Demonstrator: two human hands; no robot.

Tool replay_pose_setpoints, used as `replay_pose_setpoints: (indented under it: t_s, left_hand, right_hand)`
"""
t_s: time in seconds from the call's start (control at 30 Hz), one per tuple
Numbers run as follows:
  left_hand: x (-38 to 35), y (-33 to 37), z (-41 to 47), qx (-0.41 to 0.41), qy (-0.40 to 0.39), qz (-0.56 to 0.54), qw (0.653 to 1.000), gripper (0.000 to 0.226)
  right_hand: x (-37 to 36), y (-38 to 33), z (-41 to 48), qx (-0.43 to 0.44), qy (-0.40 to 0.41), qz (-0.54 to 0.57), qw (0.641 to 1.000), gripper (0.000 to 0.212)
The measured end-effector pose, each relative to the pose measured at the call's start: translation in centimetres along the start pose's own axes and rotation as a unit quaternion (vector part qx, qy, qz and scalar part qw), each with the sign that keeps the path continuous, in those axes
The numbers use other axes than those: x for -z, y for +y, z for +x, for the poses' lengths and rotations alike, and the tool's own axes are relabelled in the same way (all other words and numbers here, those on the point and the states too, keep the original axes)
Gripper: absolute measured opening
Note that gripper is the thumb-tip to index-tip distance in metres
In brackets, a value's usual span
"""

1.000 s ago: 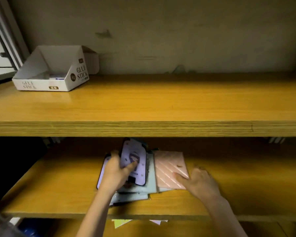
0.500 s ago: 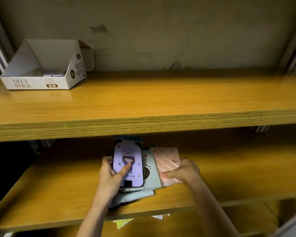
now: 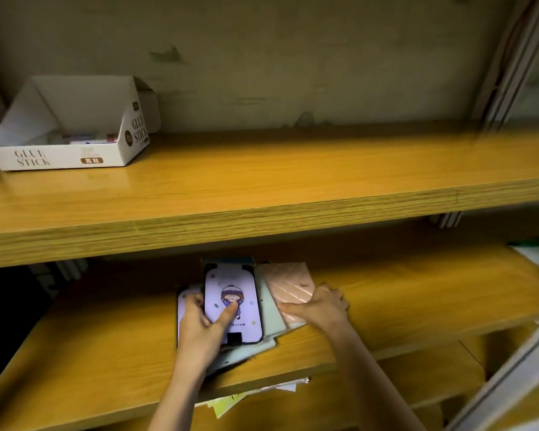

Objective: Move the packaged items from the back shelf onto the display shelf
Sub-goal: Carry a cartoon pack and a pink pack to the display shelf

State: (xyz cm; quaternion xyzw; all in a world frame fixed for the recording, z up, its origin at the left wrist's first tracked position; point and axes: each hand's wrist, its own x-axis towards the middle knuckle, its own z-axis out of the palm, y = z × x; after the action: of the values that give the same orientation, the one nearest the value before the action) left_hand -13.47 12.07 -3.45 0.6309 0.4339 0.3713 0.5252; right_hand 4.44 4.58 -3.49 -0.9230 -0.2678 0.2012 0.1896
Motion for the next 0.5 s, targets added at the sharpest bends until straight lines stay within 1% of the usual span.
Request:
replay_pose_setpoints:
  t_s: [0.07,0.17,0.27,0.33,0.4,0.43,0.5]
  left_hand:
    - [0.2,-0.3,0.1,0.005,-0.008,-0.007,1.0,0.04]
    - [0.5,-0.4,0.2,-0.002,-0.015,-0.01,1.0,0.037]
    - [0.6,0.0,0.2,-0.015,-0.018,-0.015,1.0,0.033]
    - [0.8,0.5,0.1,-0.023,-0.01,-0.027,0.999,0.032]
    - [0.6,1.1,-0.1,-0.033,0.002,-0.045,0.998,0.037]
    - [0.3,1.5,-0.2,-0.041,0.007,-0.052,0.998,0.039]
    - [-0.9,2.5,-0.7,-0.056,-0.009,-0.061,0.997,0.038]
  right_hand:
    - [-0.1,0.1,0.6,-0.013,-0.011,0.079,0.997,0.091]
    - [-0.1,0.4,0.5,-0.014,-0.013,0.221,0.975,0.066]
    - [0.6,1.4,-0.1,0.009,0.011,0.276,0.961,0.045]
    - [1.6,2.5,-1.0,0.036,0.031,0.299,0.953,0.038]
    - [2.9,3.9,-2.0,0.057,0.068,0.326,0.941,0.034]
    - [3.6,4.8,-2.6,0.057,0.083,0.348,0.932,0.033]
    - [5.1,6.7,-3.9,0.056,0.099,0.402,0.908,0.034]
